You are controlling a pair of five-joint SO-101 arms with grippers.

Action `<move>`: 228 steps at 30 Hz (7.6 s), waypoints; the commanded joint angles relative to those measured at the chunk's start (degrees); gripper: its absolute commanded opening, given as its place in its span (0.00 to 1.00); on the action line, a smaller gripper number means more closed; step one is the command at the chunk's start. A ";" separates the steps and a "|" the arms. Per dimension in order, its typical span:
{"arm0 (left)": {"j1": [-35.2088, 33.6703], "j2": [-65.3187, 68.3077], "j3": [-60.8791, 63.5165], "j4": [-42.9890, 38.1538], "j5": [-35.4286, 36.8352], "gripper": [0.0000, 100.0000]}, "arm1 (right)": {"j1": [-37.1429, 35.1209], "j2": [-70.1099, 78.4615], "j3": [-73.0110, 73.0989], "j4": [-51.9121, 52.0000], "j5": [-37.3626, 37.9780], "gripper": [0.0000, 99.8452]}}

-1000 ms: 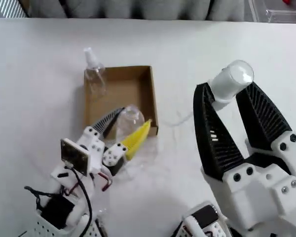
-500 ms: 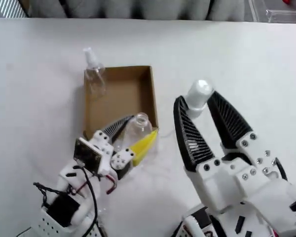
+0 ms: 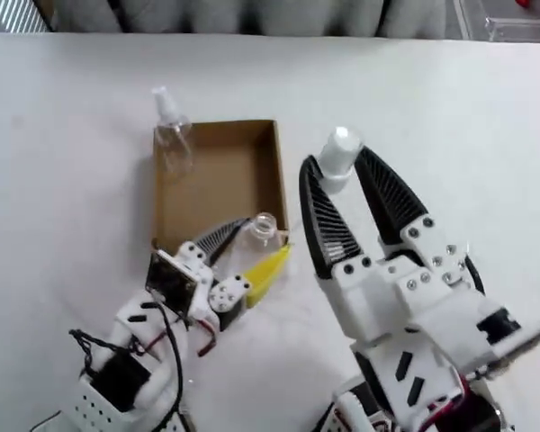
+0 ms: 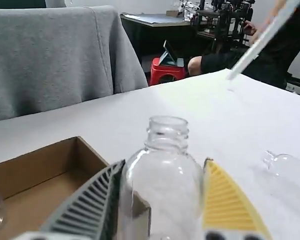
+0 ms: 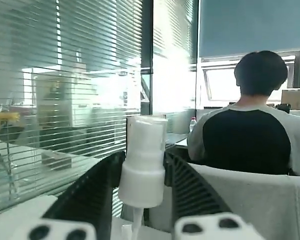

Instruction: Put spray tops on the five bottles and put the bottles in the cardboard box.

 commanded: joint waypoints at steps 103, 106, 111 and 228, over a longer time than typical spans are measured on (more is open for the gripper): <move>-4.44 -0.75 -0.79 -5.01 0.00 0.06 | 12.79 18.86 8.70 1.63 -0.35 0.01; -4.44 -0.75 -0.79 -5.01 0.00 0.06 | 11.91 21.93 8.79 -0.57 -0.62 0.01; -4.44 -0.75 -0.70 -5.01 0.00 0.06 | 6.11 22.73 8.97 -0.22 -0.62 0.01; -23.69 16.13 -21.36 -1.23 17.14 0.06 | -27.30 -22.46 58.99 -16.22 5.63 0.01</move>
